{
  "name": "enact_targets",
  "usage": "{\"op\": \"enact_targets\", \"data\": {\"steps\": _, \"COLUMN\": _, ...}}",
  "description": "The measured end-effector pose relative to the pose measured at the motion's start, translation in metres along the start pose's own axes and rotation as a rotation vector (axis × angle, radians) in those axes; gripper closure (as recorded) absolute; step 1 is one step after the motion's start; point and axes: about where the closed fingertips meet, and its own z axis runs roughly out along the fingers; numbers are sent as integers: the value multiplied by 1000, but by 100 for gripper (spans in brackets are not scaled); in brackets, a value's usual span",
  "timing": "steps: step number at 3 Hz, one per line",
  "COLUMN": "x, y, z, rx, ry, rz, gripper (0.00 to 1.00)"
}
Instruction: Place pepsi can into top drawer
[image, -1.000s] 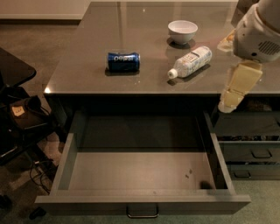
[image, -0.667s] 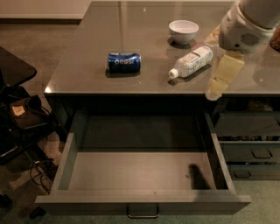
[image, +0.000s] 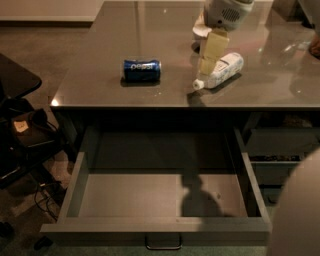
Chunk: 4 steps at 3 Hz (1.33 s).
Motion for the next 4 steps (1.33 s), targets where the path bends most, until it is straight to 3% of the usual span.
{"op": "enact_targets", "data": {"steps": 2, "x": -18, "y": -16, "z": -5, "rx": 50, "ry": -36, "rz": -17, "gripper": 0}}
{"op": "enact_targets", "data": {"steps": 3, "x": -43, "y": -33, "z": 14, "rx": 32, "ry": -112, "rz": -78, "gripper": 0}}
{"op": "enact_targets", "data": {"steps": 4, "x": -110, "y": -52, "z": 56, "rx": -44, "ry": -230, "rz": -193, "gripper": 0}}
